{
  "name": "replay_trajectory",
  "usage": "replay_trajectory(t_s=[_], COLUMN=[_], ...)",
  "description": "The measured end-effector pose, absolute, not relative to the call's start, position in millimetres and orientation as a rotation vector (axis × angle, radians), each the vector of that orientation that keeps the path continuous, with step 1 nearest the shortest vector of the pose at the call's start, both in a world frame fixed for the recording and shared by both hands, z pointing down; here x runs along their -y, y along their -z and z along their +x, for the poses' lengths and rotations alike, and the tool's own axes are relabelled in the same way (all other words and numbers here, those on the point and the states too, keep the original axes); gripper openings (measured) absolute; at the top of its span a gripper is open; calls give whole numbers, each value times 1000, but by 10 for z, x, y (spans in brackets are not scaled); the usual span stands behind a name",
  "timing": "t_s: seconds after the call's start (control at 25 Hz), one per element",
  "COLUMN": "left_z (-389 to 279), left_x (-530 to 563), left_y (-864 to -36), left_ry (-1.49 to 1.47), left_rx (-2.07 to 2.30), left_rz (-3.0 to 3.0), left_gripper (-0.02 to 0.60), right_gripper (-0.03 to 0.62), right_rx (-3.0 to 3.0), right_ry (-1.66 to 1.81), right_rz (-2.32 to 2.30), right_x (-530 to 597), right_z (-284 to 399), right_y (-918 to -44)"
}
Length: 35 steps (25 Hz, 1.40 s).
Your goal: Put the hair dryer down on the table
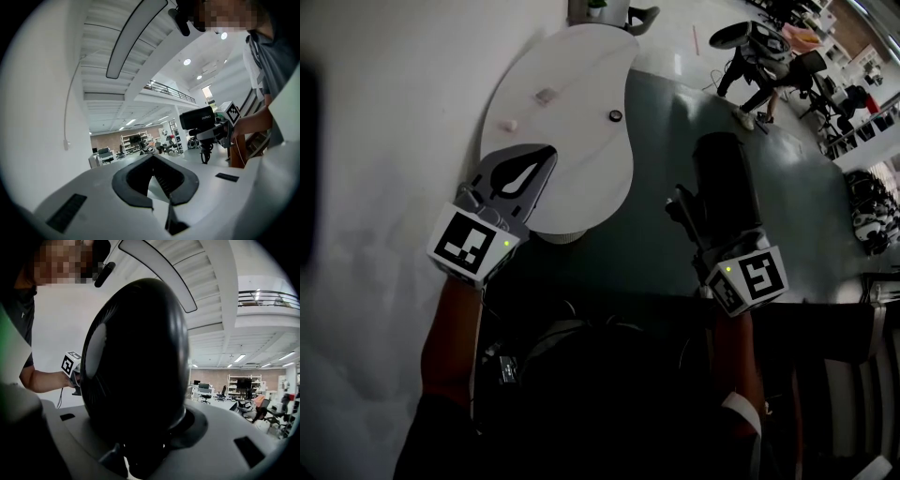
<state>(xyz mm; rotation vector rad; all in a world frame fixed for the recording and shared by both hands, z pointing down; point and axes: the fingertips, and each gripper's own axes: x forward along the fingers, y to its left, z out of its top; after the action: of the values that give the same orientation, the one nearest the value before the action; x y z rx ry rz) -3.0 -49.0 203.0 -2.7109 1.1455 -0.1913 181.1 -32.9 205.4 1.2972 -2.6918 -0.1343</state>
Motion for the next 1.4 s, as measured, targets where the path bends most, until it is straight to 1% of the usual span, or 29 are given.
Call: replay_trajectory(t_s=[0.24,0.44,0.6,0.88,1.2,1.4], left_z=[-116,-72,60,354,717,627], left_x=[472,503,604,835,1103,1258], left_y=[-2001,-2069,-2132,-1996,-2067,-2142], left_ry=[167,185,207,224,235,259], left_rx=[-1129,-1139,-1152,-1210,-1276,-1299], left_rz=[-2720,-2755,-2746,-2708,-2689,-2661], left_gripper=[5,6,5,5,5,5], right_gripper=[224,224,224,224,224,224], right_rx=[2680,2656,2668,2712,2748,2776], right_ry=[160,130,99,119,120,96], right_rz=[1299,1316,1295,1230,1183,1150], right_x=[240,293,422,728,1098,1318], right_z=[1710,1782,1920,2211,2561,2482], right_y=[-1959,-2024,-2129,-1999,-2058,-2101])
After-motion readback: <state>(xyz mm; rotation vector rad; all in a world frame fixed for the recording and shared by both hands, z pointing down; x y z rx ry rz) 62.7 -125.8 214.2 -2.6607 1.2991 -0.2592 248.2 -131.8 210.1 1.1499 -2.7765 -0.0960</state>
